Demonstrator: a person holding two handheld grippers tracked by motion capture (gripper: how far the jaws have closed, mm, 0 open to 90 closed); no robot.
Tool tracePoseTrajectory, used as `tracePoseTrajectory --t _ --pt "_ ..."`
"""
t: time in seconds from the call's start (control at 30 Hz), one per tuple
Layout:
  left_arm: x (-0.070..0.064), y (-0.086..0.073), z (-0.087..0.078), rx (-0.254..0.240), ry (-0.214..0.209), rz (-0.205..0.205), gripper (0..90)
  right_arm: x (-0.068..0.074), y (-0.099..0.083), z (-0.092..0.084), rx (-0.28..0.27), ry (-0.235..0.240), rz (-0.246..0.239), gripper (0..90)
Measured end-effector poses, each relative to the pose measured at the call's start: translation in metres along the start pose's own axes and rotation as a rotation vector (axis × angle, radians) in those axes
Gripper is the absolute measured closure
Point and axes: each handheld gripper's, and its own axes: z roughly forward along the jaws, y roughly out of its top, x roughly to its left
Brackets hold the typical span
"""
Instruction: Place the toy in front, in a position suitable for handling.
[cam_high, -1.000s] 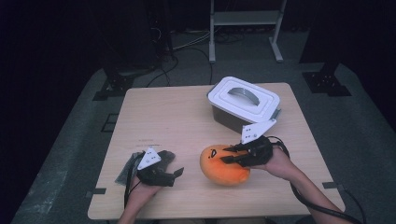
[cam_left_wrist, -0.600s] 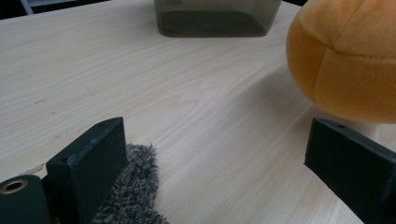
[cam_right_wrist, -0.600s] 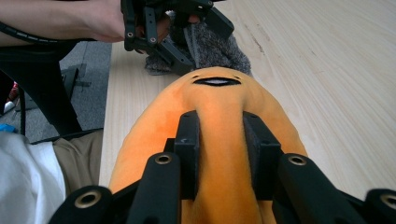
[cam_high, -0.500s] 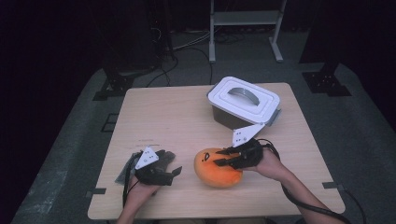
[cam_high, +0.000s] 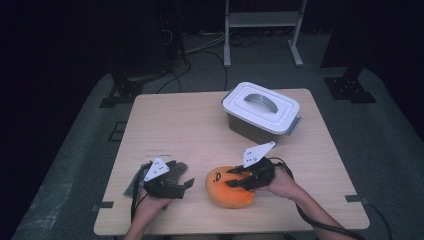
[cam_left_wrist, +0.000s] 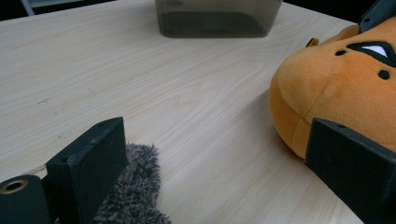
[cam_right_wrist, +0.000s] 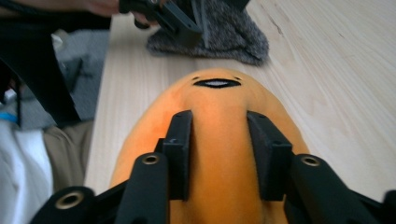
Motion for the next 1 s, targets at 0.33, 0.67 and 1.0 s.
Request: tracePoseTrajectory --t 0.33,0.67,1.0 --pt "-0.001 0.001 0.0 -0.005 -0.007 0.001 5.0 0.006 -0.007 -0.016 -0.061 -0.057 0.035 32.1" --pt "0.0 0.002 -0.001 0.001 -0.006 0.008 5.0 0.006 -0.023 -0.022 -0.07 -0.062 0.066 29.0" --pt "0.007 0.005 -0.008 0.01 0.025 0.037 5.6 0.01 -0.032 -0.015 -0.083 -0.046 0.052 27.8"
